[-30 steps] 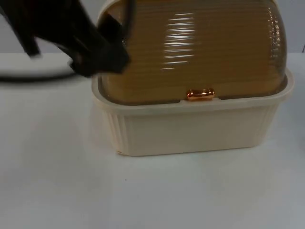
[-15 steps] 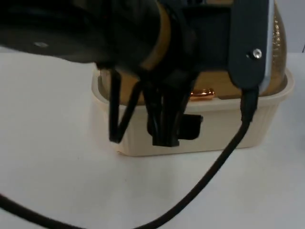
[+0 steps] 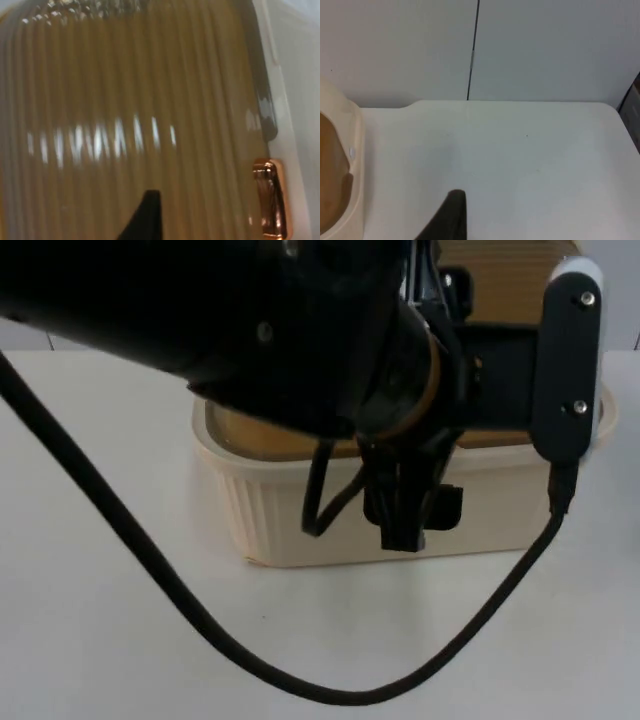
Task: Open the box lid with the left hand, place the block into the box with the right hand, then close the box lid with the left hand.
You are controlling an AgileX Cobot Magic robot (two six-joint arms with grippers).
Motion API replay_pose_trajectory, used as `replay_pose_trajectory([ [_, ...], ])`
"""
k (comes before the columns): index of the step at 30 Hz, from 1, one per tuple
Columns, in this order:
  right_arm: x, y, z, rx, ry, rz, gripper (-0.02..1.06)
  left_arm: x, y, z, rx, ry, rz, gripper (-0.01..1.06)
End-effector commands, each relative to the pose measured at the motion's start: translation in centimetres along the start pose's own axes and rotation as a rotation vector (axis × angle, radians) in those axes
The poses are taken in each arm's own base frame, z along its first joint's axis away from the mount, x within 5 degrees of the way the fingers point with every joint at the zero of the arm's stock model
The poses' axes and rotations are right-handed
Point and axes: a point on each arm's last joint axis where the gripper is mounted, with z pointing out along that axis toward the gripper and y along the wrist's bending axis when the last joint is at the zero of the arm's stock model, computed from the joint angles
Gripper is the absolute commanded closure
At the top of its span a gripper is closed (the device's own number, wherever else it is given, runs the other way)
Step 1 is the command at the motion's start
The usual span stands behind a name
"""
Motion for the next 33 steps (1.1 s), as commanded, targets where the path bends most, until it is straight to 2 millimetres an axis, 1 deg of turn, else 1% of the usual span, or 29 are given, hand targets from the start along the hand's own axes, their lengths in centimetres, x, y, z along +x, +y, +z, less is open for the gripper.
replay_pose_trajectory([
  [1, -0.3, -0.2, -0.3, 0.009, -0.025, -0.001, 0.01, -0.2, -0.1, 0.2, -0.006, 0.008, -0.02, 0.26],
  [2, -0.4, -0.2, -0.3, 0.011, -0.028, 0.004, 0.01, -0.1, -0.2, 0.3, -0.003, 0.014, -0.02, 0.34],
  [3, -0.4, -0.2, -0.3, 0.011, -0.028, 0.004, 0.01, -0.1, -0.2, 0.3, -0.003, 0.014, -0.02, 0.34],
  [8, -0.4, -0.2, -0.3, 0.012, -0.031, 0.003, 0.01, 0.0, -0.3, 0.4, 0.0, 0.016, -0.047, 0.7],
  [9, -0.4, -0.2, -0.3, 0.012, -0.031, 0.003, 0.01, 0.0, -0.3, 0.4, 0.0, 0.016, -0.047, 0.7],
  [11, -0.4, -0.2, -0.3, 0.012, -0.031, 0.003, 0.01, -0.2, -0.3, 0.4, 0.005, 0.003, -0.079, 0.83],
  [13, -0.4, -0.2, -0.3, 0.012, -0.031, 0.003, 0.01, -0.3, -0.4, 0.4, 0.01, -0.009, -0.104, 0.94],
  [14, -0.4, -0.2, -0.3, 0.012, -0.031, 0.003, 0.01, -0.3, -0.4, 0.4, 0.01, -0.009, -0.104, 0.94],
  [16, -0.4, -0.2, -0.3, 0.012, -0.031, 0.003, 0.01, -0.5, -0.6, 0.5, 0.03, -0.031, -0.117, 1.05],
  [20, -0.4, -0.2, -0.3, 0.012, -0.031, 0.003, 0.01, -0.7, -1.1, 0.9, 0.057, -0.053, -0.12, 1.05],
  [25, -0.4, -0.2, -0.3, 0.012, -0.031, 0.003, 0.01, -0.7, -2.1, 2.2, 0.066, -0.045, -0.027, 1.05],
  [28, -0.4, -0.2, -0.3, 0.012, -0.031, 0.003, 0.01, -0.6, -2.2, 2.4, 0.064, -0.044, -0.003, 1.05],
  [31, -0.4, -0.2, -0.3, 0.016, -0.032, -0.001, 0.01, -0.1, -2.0, 2.8, 0.059, -0.032, 0.006, 1.05],
  [33, -0.4, -0.2, -0.3, 0.016, -0.032, -0.001, 0.01, 0.6, -1.5, 3.1, 0.053, -0.015, -0.011, 1.05],
])
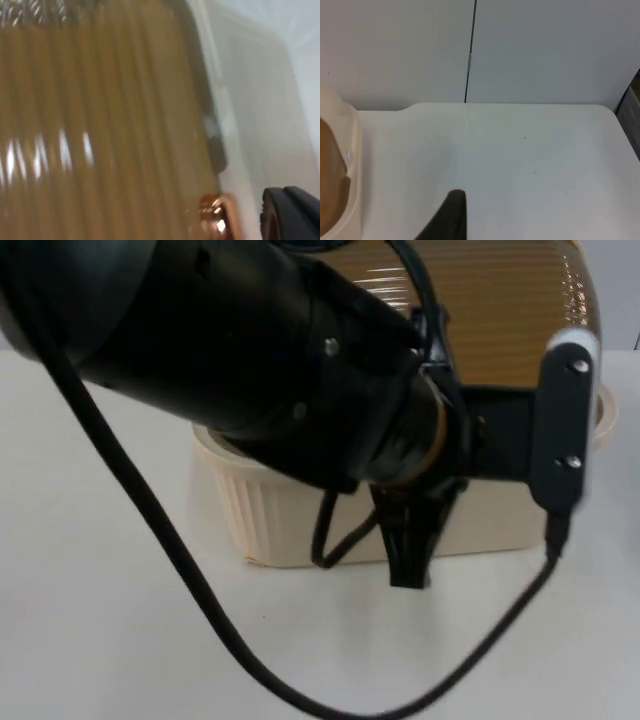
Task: Open the box lid with the left hand, place the block into the box with the right hand, then close the box lid with the left hand.
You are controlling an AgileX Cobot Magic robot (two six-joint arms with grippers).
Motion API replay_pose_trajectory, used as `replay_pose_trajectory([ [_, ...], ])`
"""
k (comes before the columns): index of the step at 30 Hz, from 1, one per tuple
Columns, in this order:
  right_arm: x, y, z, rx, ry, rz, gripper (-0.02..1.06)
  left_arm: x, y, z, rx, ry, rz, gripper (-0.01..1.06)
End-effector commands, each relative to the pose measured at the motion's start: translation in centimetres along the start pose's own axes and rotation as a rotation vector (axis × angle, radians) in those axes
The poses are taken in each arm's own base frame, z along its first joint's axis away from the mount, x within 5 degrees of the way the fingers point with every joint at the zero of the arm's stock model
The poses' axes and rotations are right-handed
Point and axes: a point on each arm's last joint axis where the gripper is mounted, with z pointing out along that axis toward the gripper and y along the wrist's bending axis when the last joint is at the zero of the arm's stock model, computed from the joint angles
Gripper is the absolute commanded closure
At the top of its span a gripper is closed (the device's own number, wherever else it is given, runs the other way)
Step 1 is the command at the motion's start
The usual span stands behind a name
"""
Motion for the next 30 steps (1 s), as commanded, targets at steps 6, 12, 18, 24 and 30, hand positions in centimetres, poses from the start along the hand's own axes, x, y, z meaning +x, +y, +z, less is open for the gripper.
replay_pose_trajectory([
  [6, -0.4, -0.2, -0.3, 0.01, -0.031, -0.002, 0.01, 1.8, 1.3, 0.6, -0.018, 0.033, -0.04, 1.05],
  [12, -0.4, -0.2, -0.3, 0.009, -0.033, -0.002, 0.01, 2.3, 2.0, 0.6, -0.051, 0.082, -0.045, 1.05],
  [18, -0.4, -0.2, -0.3, 0.009, -0.035, 0.002, 0.01, 1.8, 3.8, 0.4, -0.123, 0.086, -0.025, 1.05],
  [24, -0.4, -0.2, -0.3, 0.009, -0.033, 0.002, 0.01, 2.4, 7.1, 0.3, -0.219, 0.079, 0.006, 1.05],
  [30, -0.4, -0.2, -0.3, 0.009, -0.033, 0.002, 0.01, 3.5, 9.3, 0.4, -0.26, 0.061, 0.015, 1.05],
])
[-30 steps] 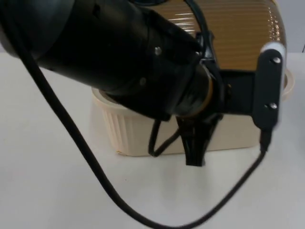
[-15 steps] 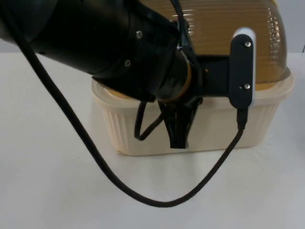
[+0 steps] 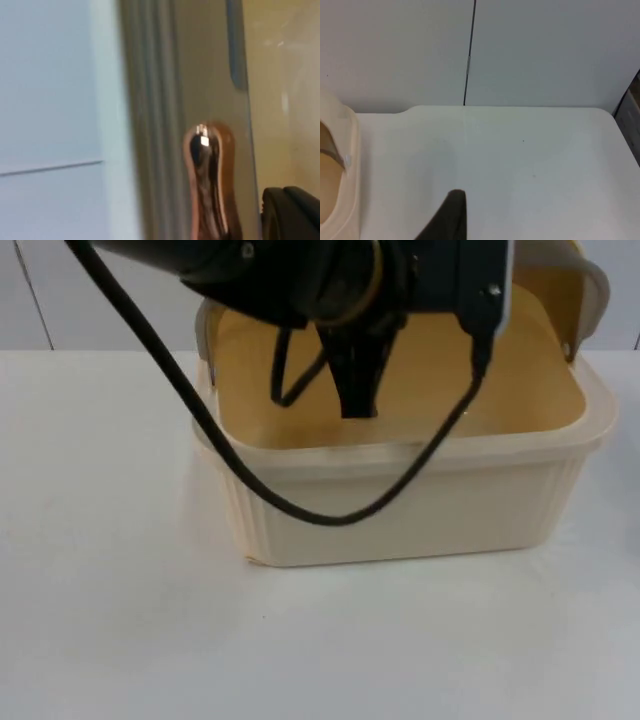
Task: Open the box lid with the left hand, place the block into the box with the right hand, then close the box lid with the left hand.
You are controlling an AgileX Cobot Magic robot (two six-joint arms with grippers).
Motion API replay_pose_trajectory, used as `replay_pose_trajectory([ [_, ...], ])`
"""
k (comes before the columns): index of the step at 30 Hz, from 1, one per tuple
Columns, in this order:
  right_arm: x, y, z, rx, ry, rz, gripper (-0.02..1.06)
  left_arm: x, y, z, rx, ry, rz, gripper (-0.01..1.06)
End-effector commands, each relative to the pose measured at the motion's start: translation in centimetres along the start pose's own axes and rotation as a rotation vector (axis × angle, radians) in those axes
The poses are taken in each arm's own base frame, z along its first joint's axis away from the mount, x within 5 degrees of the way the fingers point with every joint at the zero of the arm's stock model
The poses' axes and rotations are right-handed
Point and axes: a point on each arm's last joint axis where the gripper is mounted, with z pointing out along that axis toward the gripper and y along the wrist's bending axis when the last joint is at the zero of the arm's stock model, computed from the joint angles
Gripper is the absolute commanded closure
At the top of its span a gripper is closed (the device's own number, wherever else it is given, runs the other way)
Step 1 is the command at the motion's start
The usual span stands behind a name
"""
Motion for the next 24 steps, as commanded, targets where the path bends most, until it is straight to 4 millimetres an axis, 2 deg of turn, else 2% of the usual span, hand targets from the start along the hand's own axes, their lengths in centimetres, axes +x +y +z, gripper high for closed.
replay_pose_trajectory([
  [1, -0.3, -0.2, -0.3, 0.006, -0.023, 0.003, 0.01, 0.1, 0.6, 0.1, -0.015, -0.017, 0.011, 1.05],
  [5, -0.3, -0.2, -0.3, 0.006, -0.023, 0.003, 0.01, 0.3, 0.6, 0.1, -0.012, 0.003, -0.019, 1.05],
  [9, -0.3, -0.2, -0.3, 0.007, -0.021, 0.003, 0.01, -0.6, 0.1, -0.9, 0.02, 0.033, -0.146, 1.05],
  [11, -0.3, -0.2, -0.3, 0.008, -0.016, 0.003, 0.01, -1.4, -0.3, -2.5, 0.064, 0.052, -0.276, 1.05],
  [13, -0.2, -0.2, -0.3, 0.01, -0.007, 0.003, 0.01, -2.3, -0.9, -4.7, 0.139, -0.055, -0.341, 1.05],
  [14, -0.2, -0.2, -0.3, 0.01, -0.007, 0.003, 0.01, -2.3, -0.9, -4.7, 0.139, -0.055, -0.341, 1.05],
  [16, -0.2, -0.2, -0.3, 0.011, -0.005, 0.003, 0.01, -2.8, -1.2, -7.4, 0.2, -0.191, -0.427, 1.05],
  [19, -0.1, -0.2, -0.3, 0.009, -0.004, 0.005, 0.01, -1.1, -0.3, -12.5, 0.219, -0.345, -0.608, 1.05],
  [20, -0.1, -0.2, -0.3, 0.009, -0.004, 0.005, 0.01, -1.1, -0.3, -12.5, 0.219, -0.345, -0.608, 1.05],
  [22, -0.1, -0.1, -0.3, 0.005, -0.004, 0.008, 0.01, 0.4, 0.2, -14.1, 0.203, -0.364, -0.691, 1.05],
  [23, -0.1, -0.1, -0.3, 0.003, -0.003, 0.01, 0.01, 2.5, 1.4, -15.8, 0.157, -0.377, -0.812, 1.05],
  [24, -0.1, -0.1, -0.3, 0.002, -0.003, 0.015, 0.01, 4.2, 2.1, -16.4, 0.123, -0.36, -0.908, 1.05],
])
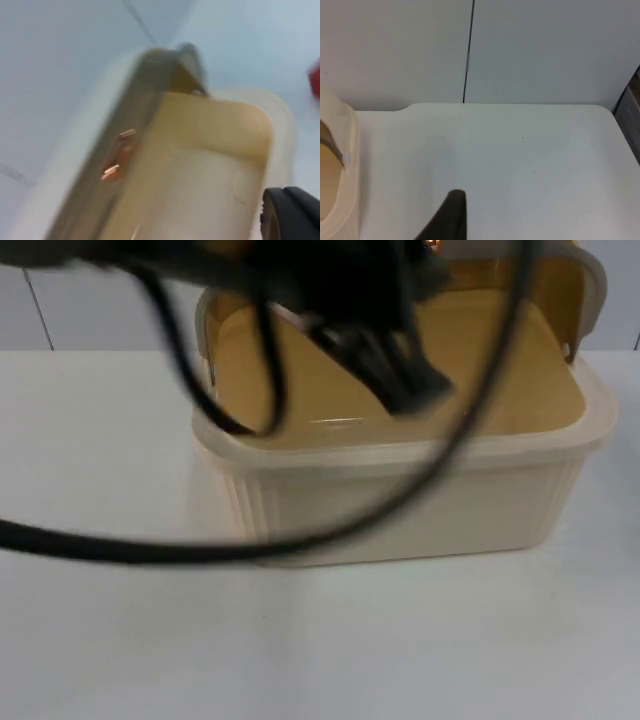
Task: Open the box lid with the left hand, place the block into the box with the right hand, then close the box lid with the left hand.
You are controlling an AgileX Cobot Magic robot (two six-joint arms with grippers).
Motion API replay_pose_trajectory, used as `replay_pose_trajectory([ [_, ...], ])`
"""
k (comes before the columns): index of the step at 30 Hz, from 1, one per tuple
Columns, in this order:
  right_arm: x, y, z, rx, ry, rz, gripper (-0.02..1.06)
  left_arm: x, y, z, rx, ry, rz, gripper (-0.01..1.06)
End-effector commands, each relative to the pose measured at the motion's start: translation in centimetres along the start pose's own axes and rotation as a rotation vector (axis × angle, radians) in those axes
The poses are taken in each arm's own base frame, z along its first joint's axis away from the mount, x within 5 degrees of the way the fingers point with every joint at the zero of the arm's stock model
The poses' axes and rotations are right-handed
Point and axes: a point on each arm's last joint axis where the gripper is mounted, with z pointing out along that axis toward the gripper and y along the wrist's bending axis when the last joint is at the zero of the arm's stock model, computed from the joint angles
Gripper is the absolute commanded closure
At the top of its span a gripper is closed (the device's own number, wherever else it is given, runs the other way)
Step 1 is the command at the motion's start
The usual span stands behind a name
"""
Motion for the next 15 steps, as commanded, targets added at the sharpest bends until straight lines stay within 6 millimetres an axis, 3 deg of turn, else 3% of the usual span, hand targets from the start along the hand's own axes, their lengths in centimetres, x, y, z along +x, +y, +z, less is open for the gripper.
replay_pose_trajectory([
  [1, -0.2, -0.1, -0.3, 0.0, -0.012, 0.015, 0.01, 0.7, 2.1, -2.8, -0.075, -0.038, -0.18, 1.05],
  [6, -0.2, 0.0, -0.3, -0.013, -0.009, 0.045, 0.01, 3.9, 9.4, -9.3, -0.424, -0.099, -0.604, 1.05],
  [7, -0.2, 0.0, -0.3, -0.013, -0.009, 0.045, 0.01, 3.9, 9.4, -9.3, -0.424, -0.099, -0.604, 1.05],
  [11, -0.2, 0.1, -0.3, -0.018, -0.008, 0.051, 0.01, 6.8, 13.3, -12.7, -0.668, -0.118, -0.806, 1.05],
  [15, -0.1, 0.1, -0.3, -0.016, -0.004, 0.05, 0.01, 8.7, 14.2, -14.1, -0.785, -0.002, -0.952, 1.05],
])
